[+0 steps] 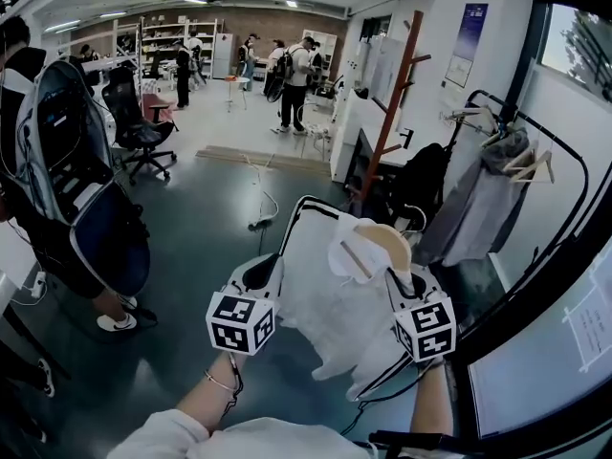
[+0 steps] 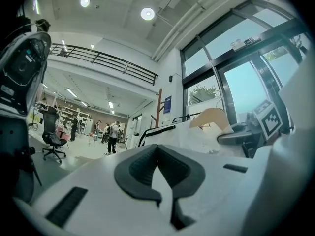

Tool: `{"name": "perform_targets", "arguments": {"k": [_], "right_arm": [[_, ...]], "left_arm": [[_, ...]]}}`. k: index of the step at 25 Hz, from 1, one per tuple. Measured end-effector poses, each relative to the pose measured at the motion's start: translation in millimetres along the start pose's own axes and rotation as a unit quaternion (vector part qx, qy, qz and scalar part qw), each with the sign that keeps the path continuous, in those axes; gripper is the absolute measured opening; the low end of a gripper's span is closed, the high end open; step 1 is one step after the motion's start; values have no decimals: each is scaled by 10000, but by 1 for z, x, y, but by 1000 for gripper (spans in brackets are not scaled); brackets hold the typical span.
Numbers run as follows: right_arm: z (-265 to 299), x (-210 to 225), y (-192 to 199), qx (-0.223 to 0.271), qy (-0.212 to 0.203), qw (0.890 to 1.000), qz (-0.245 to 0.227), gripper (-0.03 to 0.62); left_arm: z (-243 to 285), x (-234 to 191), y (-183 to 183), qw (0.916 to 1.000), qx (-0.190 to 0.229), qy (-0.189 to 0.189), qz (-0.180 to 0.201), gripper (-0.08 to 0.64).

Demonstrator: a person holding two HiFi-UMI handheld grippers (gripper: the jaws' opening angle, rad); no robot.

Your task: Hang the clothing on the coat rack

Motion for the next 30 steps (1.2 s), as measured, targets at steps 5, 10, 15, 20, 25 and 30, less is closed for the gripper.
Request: {"name": "perform_targets", "arguments": {"k": [5, 10, 15, 20, 25, 30], "right_arm": [[31, 12, 3, -5, -76, 10000, -30, 46], [52, 23, 9, 13, -171, 9998, 41, 46], [72, 27, 16, -11, -334, 9992, 207, 46], [89, 24, 24, -28, -478, 9985, 249, 46], [107, 21, 32, -158, -553, 9981, 225, 46], [126, 28, 28, -196, -561, 9982, 129, 46]], "left_arm": [[32, -14, 4, 10000, 8, 31, -6, 8], [51, -22, 8, 10000, -16, -8, 2, 8], [58, -31, 15, 9998, -138, -119, 1, 8], [64, -41, 21, 9994, -269, -222, -11, 8], [77, -49, 27, 9993, -333, -187, -39, 8], [104, -67, 31, 9996, -237, -72, -134, 8]]}}
Point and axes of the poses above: the fingertips, and each gripper's own axes: z forward along the fingers, x to its right, y out of its underside, the point moved 9 cm from there along -z, backward along the fingers, and after that the axes turned 15 degrees about y, right-handed, at the moved point
